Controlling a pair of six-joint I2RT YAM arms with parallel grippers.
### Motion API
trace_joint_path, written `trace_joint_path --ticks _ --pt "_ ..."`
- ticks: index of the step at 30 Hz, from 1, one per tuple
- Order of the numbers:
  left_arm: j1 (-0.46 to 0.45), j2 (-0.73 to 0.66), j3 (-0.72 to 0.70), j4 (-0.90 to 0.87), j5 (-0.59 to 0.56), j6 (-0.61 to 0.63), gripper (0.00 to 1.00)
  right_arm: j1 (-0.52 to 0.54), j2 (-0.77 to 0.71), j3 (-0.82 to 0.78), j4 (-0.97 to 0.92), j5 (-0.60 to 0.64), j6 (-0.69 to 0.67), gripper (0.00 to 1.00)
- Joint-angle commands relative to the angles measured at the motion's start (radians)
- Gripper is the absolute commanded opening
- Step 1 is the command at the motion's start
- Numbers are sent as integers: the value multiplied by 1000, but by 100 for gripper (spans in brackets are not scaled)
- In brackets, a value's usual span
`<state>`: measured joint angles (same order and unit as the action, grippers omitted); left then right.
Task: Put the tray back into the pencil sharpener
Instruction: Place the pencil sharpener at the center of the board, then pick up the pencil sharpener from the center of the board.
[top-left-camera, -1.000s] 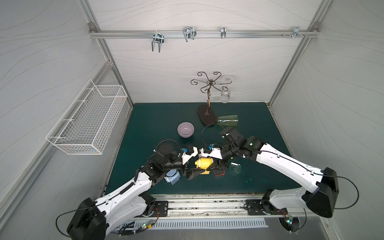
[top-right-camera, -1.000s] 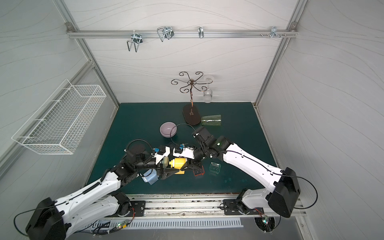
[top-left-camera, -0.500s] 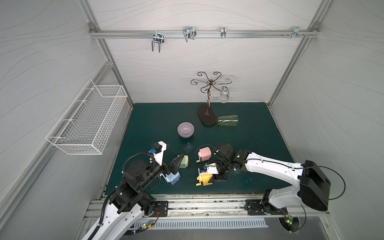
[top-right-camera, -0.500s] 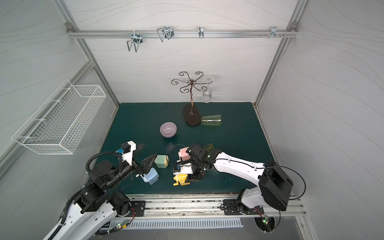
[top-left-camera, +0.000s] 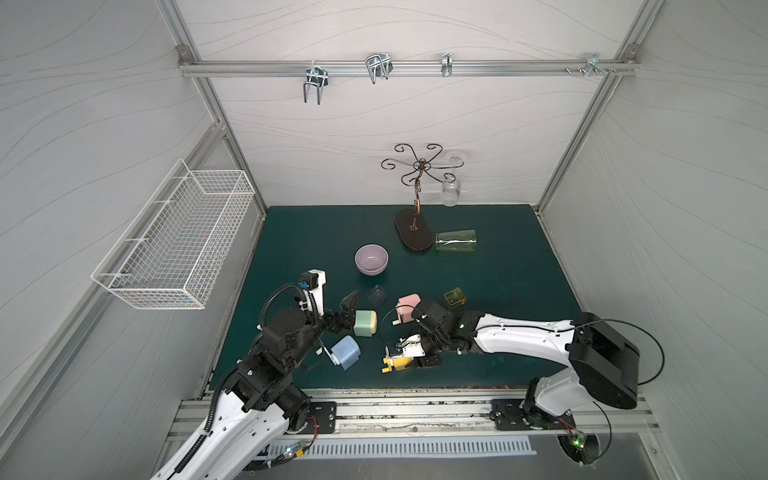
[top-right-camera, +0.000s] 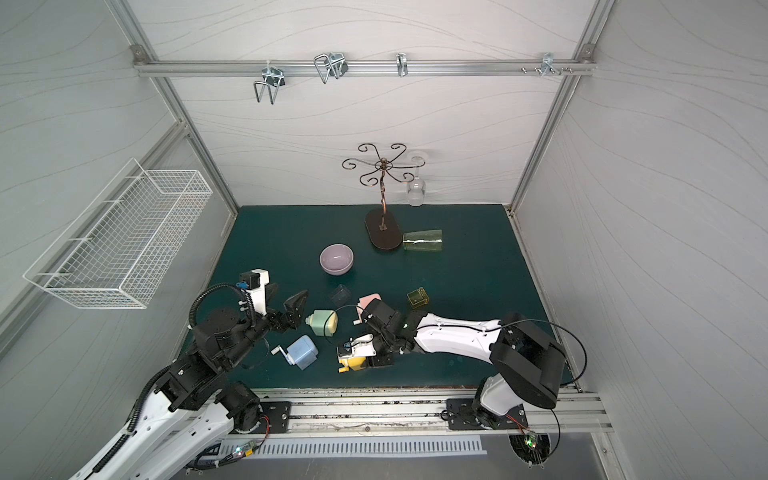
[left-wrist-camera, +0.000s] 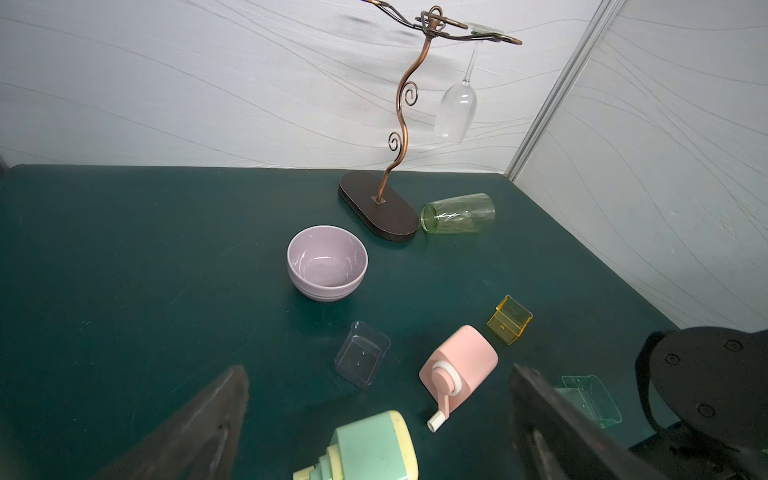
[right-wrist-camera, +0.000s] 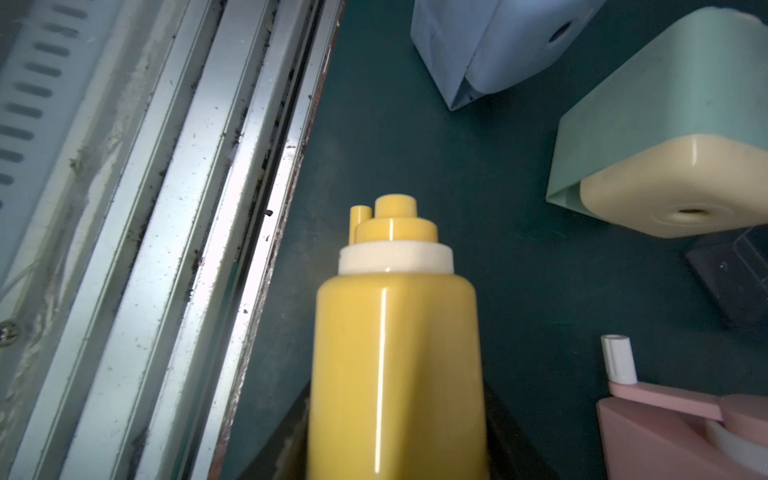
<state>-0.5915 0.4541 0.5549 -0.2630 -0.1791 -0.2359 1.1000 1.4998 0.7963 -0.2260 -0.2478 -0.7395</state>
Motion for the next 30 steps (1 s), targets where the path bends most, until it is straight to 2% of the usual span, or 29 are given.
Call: trace_joint_path --ticks 1,4,5,6,7,11,13,16,19,22,27,30 --pt "3 21 33 76 -3 44 99 9 -19 1 -15 22 -38 61" --pt "2 74 55 103 18 108 99 -2 -59 48 -75 -11 -38 77" --pt "3 94 67 106 36 130 99 -10 -76 63 -96 -28 -24 84" --pt "4 122 81 107 62 155 99 -21 -102 83 -114 -51 -3 97" --pt "4 149 95 108 95 179 99 -34 -129 99 -130 -72 24 99" --pt "5 283 152 114 295 324 99 -150 -289 94 -144 -123 201 99" --pt "8 393 212 87 423 402 99 -272 -386 44 -128 -100 313 99" --pt "9 564 303 59 571 455 99 -481 -485 -9 -139 -104 430 98" --pt "7 701 347 109 635 454 100 -647 -537 -34 -157 -114 505 96" --pt "-25 812 375 109 653 526 100 -733 -556 -37 -189 -126 539 95" --pt "-56 1002 487 -16 614 623 100 -776 -591 -50 -243 -132 535 96" --pt "-68 1067 524 -39 590 648 100 -793 -609 -66 -265 -131 519 96"
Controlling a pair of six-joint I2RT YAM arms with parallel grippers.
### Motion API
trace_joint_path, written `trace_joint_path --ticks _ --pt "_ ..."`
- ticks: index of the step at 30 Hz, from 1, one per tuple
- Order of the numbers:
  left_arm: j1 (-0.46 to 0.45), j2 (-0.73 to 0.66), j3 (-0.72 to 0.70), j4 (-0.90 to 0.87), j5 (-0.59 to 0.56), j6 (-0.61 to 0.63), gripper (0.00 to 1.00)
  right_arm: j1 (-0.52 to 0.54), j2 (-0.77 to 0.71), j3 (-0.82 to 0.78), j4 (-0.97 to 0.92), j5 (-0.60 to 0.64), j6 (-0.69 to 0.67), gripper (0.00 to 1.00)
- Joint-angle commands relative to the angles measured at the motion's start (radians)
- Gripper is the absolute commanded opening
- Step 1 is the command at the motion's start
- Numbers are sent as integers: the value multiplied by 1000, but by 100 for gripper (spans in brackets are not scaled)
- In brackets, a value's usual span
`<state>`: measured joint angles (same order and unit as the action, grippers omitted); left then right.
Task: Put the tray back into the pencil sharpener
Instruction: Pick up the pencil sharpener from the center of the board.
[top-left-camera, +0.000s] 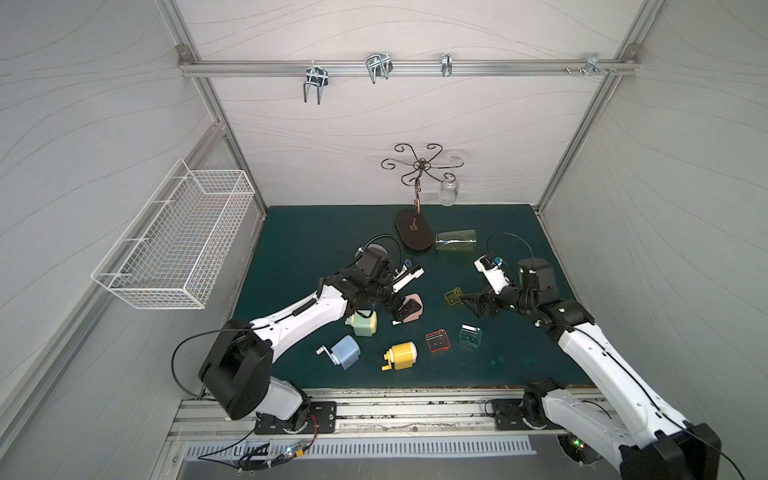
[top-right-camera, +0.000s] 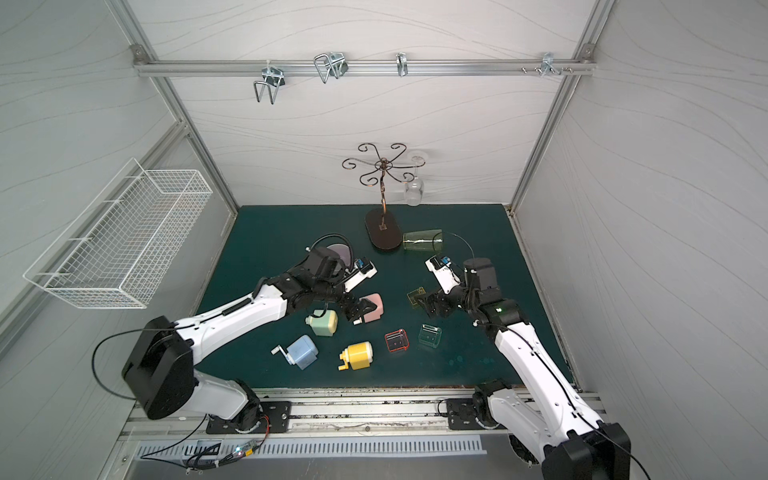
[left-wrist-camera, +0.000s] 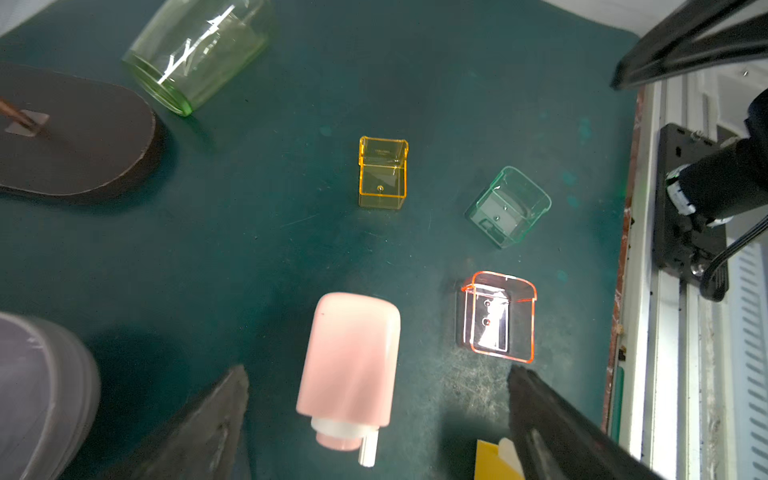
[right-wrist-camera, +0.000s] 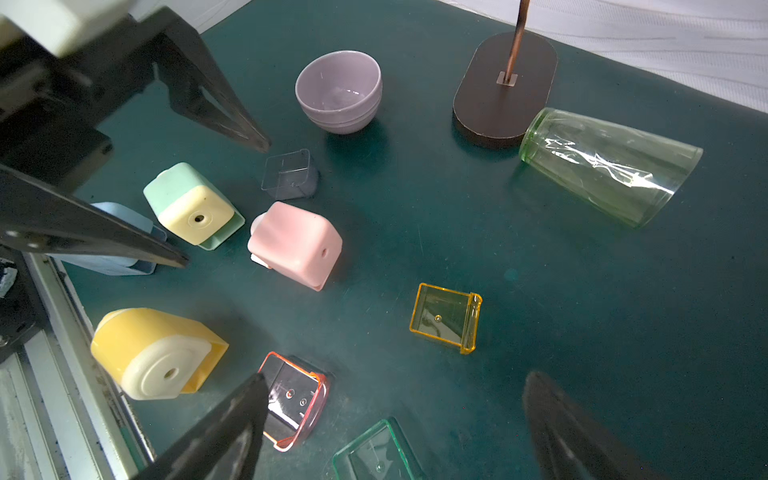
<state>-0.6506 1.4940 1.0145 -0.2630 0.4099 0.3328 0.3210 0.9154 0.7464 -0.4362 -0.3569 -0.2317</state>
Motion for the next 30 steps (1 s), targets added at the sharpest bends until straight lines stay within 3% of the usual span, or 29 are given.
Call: trace_joint_path --ticks 1,15,24,30 --pt "-14 51 80 -62 -1 89 100 -22 -28 -20 -60 -26 8 96" --pt "-47 223 127 -111 -86 137 99 -44 -35 -33 -60 -65 6 96" --pt "-52 280 134 -94 -79 148 75 -39 -55 -38 -87 -59 -9 96" --pt "-56 305 141 -78 -85 157 65 -38 -58 -31 -101 -50 -26 96"
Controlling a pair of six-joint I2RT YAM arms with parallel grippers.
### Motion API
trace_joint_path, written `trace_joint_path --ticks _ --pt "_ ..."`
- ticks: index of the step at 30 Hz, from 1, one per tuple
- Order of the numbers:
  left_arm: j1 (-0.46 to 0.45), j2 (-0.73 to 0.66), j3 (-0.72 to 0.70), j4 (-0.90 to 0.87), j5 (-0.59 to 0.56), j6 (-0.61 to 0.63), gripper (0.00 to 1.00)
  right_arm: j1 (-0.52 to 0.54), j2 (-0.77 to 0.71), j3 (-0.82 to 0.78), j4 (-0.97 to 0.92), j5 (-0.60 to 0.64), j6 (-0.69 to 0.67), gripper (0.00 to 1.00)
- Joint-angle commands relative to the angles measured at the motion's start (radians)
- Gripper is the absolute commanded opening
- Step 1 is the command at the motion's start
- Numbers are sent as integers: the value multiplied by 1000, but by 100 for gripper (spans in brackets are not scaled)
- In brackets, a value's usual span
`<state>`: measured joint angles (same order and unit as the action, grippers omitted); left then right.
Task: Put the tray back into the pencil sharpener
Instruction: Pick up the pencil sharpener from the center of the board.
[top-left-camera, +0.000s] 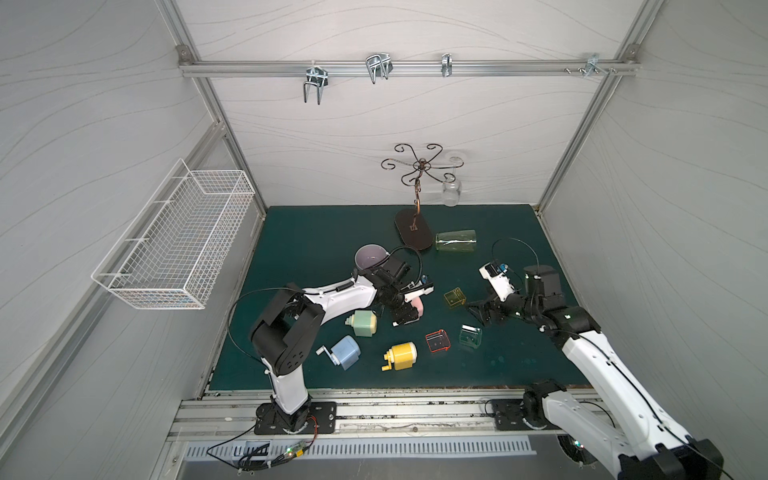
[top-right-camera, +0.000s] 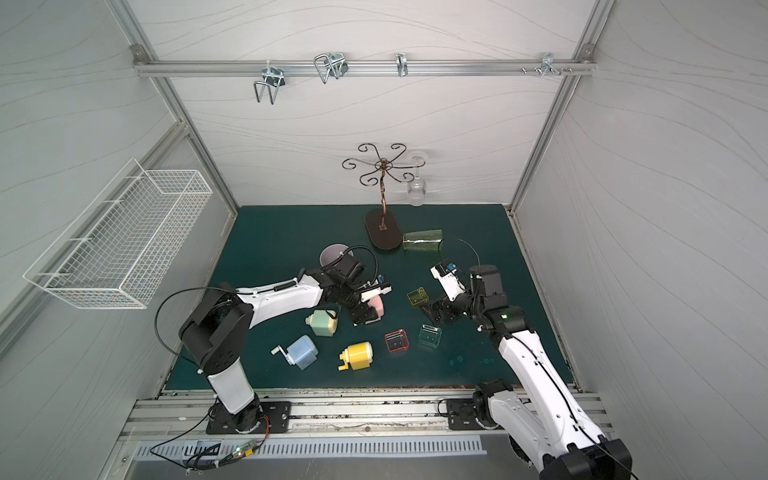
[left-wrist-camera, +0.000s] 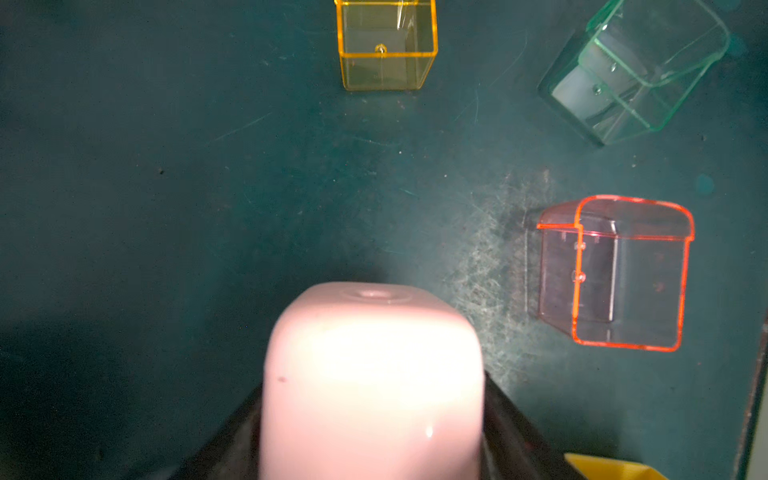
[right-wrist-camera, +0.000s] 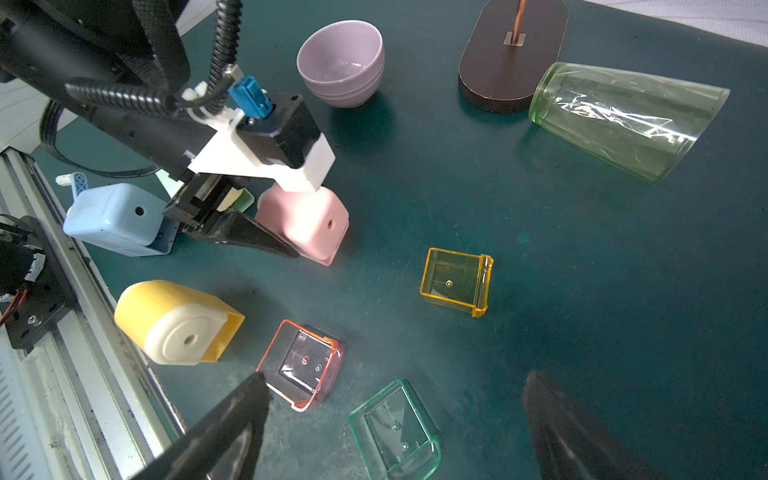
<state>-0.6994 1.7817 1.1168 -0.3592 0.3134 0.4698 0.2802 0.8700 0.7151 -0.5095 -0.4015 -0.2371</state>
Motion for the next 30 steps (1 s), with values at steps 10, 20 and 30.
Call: trace_joint_path --ticks 10,20,30 --pt "-8 -63 78 -35 14 114 18 -18 39 19 -4 -41 -99 95" --pt "35 -302 -1 -36 199 275 0 -31 393 216 -72 -140 -554 95" --pt "163 -452 -117 68 392 254 0 -90 713 397 -216 -59 -896 94"
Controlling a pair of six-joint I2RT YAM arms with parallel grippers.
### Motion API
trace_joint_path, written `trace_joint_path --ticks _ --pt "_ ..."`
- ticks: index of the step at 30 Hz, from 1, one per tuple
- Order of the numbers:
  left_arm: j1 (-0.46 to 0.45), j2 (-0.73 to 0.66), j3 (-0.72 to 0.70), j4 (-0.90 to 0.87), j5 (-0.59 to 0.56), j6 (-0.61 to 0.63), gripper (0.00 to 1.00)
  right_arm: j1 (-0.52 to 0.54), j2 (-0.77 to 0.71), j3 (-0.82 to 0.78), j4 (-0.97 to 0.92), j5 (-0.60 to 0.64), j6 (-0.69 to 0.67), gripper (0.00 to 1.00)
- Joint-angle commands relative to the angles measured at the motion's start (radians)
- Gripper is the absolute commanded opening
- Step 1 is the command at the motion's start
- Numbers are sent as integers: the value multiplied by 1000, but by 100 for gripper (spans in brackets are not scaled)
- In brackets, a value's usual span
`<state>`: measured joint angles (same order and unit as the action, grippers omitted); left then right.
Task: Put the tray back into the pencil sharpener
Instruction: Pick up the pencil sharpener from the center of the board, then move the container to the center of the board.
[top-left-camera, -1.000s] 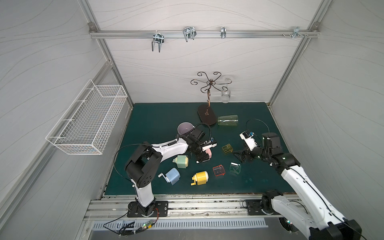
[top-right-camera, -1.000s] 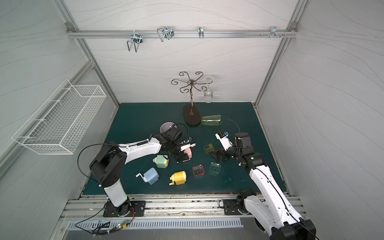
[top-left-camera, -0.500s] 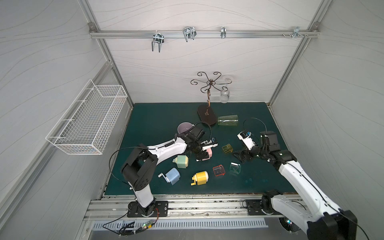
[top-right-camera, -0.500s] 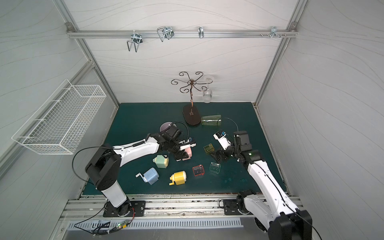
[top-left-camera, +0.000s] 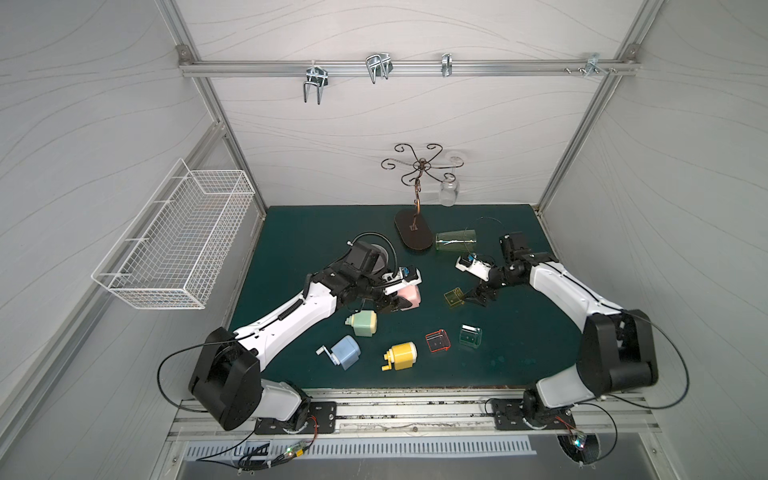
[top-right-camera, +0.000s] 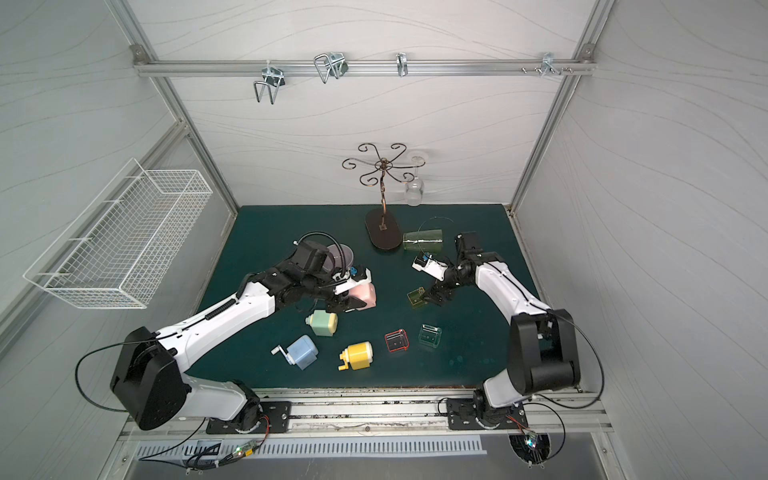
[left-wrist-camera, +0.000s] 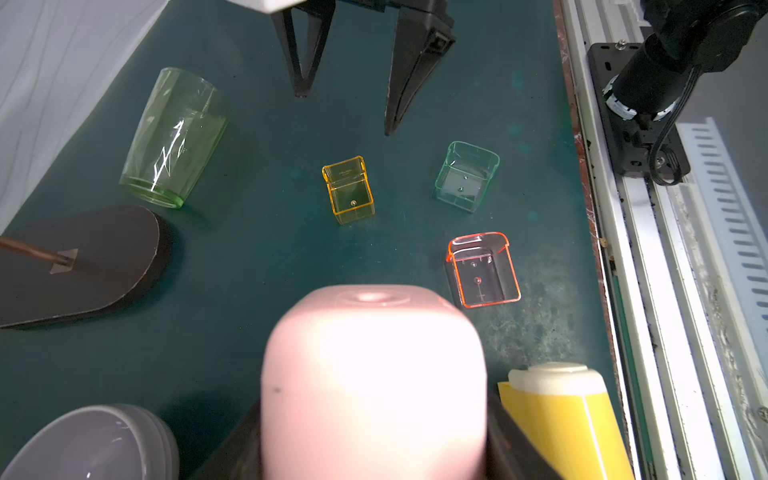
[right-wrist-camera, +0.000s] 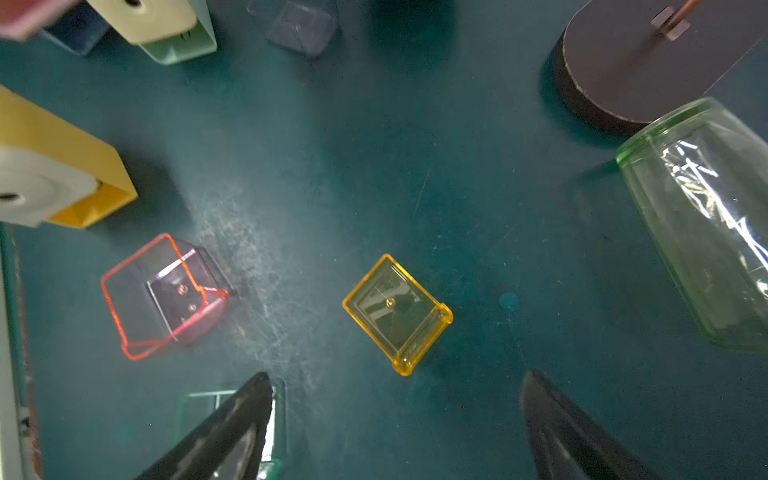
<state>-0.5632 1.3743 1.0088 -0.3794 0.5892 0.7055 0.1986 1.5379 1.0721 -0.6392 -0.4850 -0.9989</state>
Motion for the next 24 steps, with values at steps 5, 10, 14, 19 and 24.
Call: trace_joint_path --ticks 5,10,14,19,24 --pt "42 -69 -36 101 174 35 0 -4 162 84 -95 72 -180 95" --pt "42 -68 -28 120 173 39 0 18 221 92 -84 78 -222 96" --pt "42 -68 -24 145 163 35 0 55 280 96 -60 156 -194 95" --pt "42 -66 -29 155 157 34 0 72 286 65 -47 195 -150 93" --pt "42 -67 -40 162 140 33 0 127 262 17 -5 182 -133 92"
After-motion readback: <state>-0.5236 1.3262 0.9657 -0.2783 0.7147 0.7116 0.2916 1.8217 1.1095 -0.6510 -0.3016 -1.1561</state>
